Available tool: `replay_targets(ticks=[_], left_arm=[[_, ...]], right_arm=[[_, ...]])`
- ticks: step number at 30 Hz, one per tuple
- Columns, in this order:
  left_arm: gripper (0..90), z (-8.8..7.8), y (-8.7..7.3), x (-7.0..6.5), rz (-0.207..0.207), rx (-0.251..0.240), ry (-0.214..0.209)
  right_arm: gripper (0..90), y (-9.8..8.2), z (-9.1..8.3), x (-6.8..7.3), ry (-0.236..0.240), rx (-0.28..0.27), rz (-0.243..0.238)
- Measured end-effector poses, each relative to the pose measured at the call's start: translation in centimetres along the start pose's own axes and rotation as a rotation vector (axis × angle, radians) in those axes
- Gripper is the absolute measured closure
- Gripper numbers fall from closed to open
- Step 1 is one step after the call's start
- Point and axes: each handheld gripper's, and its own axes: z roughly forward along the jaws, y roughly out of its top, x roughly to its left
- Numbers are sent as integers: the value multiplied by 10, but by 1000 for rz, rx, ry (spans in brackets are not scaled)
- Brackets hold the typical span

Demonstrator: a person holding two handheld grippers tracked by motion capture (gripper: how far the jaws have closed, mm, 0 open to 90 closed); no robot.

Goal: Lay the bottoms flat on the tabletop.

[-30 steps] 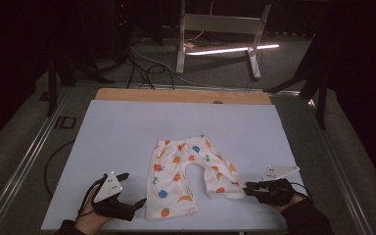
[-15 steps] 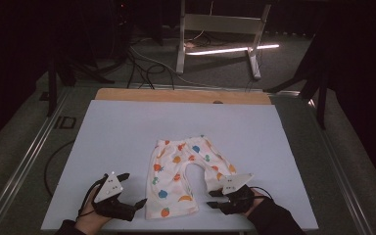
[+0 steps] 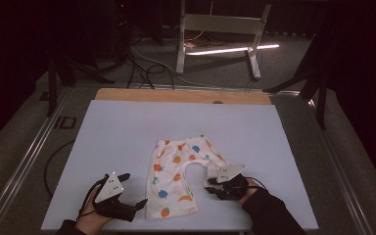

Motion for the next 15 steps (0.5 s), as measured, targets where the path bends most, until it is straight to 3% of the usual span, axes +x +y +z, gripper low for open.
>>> replay_targets(ticks=[4,5,6,8,10,11,15], left_arm=[[13,0,0,1,-7,-3,1],[13,0,0,1,-7,-2,2],[13,0,0,1,-7,-1,0],[14,-1,0,0,-6,-5,0],[13,-1,0,0,-3,-6,0],[13,-2,0,0,-4,-5,0],[13,-2,0,1,-9,-9,2]], right_arm=[[756,2,4,-3,-21,2,0],[840,2,4,-2,-33,2,5],[870,4,3,-2,-45,14,11],[887,6,1,-2,-33,26,28],[889,6,-1,-1,-28,35,16],[889,7,-4,2,1,38,22],[889,12,-20,16,73,22,-29]])
